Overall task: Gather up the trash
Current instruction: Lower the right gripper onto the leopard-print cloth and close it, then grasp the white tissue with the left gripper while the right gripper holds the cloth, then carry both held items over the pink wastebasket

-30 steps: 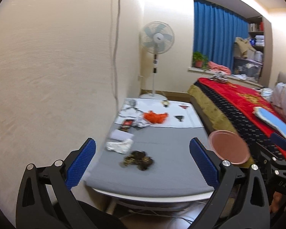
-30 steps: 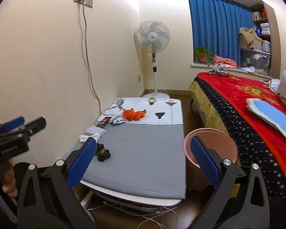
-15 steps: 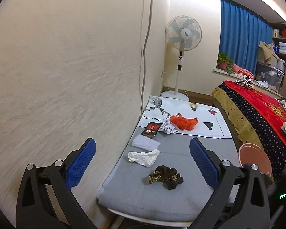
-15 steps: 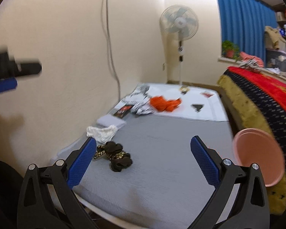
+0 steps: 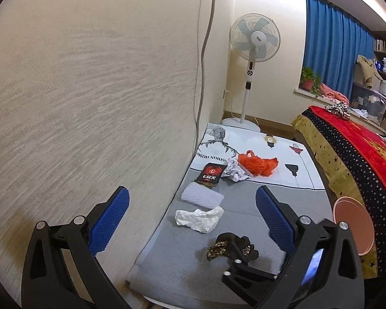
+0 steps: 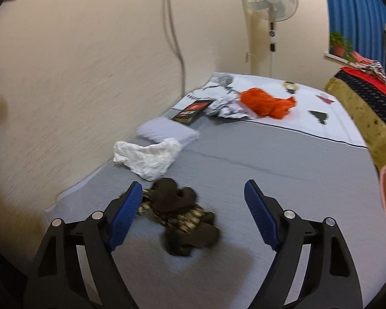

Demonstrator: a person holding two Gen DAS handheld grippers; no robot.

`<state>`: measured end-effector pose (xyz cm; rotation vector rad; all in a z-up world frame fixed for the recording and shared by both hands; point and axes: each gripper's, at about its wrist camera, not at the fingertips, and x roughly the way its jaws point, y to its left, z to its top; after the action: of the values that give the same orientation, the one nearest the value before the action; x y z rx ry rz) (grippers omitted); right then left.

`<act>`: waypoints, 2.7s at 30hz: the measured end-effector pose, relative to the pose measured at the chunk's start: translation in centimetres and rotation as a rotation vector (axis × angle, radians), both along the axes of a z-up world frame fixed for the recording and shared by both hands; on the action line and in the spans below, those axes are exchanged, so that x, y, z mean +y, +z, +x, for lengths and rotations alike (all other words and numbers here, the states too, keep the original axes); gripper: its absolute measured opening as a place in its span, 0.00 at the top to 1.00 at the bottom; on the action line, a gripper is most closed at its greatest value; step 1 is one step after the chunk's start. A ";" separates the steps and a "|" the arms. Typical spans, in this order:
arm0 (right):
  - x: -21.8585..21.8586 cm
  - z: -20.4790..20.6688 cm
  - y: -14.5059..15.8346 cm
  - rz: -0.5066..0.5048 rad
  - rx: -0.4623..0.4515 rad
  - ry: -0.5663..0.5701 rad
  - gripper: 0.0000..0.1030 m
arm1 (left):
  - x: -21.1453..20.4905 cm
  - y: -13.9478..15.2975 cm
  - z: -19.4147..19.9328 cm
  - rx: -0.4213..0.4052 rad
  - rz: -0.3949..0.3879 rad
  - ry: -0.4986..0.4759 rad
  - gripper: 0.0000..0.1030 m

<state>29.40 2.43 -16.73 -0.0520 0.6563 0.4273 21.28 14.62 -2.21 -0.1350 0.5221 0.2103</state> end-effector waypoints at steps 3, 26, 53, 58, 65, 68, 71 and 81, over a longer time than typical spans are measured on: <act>1.0 0.6 -1.0 -0.001 0.060 0.037 0.40 | 0.5 -0.3 0.4 0.016 -0.021 0.007 0.07; -9.1 -4.0 14.1 0.004 -0.147 -0.076 0.82 | 0.0 4.4 1.1 -0.098 -0.074 -0.009 0.07; -16.0 -4.3 11.3 0.001 0.009 -0.179 0.81 | -1.0 -14.4 13.1 0.123 -0.003 -0.232 0.32; -16.4 -3.9 10.9 0.002 0.028 -0.197 0.81 | -0.8 -15.7 14.1 0.191 -0.022 -0.224 0.59; -16.7 -3.9 10.9 0.002 0.027 -0.211 0.81 | -0.1 -15.9 14.0 0.190 -0.064 -0.227 0.96; -16.9 -4.0 10.9 0.002 0.027 -0.211 0.81 | 0.1 -15.0 13.3 0.174 -0.075 -0.226 0.97; -17.1 -4.2 11.2 0.005 0.013 -0.215 0.81 | 0.0 -13.2 11.9 0.144 -0.081 -0.237 0.97; -18.5 -6.8 14.9 0.059 -0.031 -0.241 0.81 | -1.9 -2.7 4.4 -0.024 -0.086 -0.314 0.97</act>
<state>22.60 -16.12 -1.78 0.0759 0.6110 0.2124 25.70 12.71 -4.87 -0.1374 0.5214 -0.1199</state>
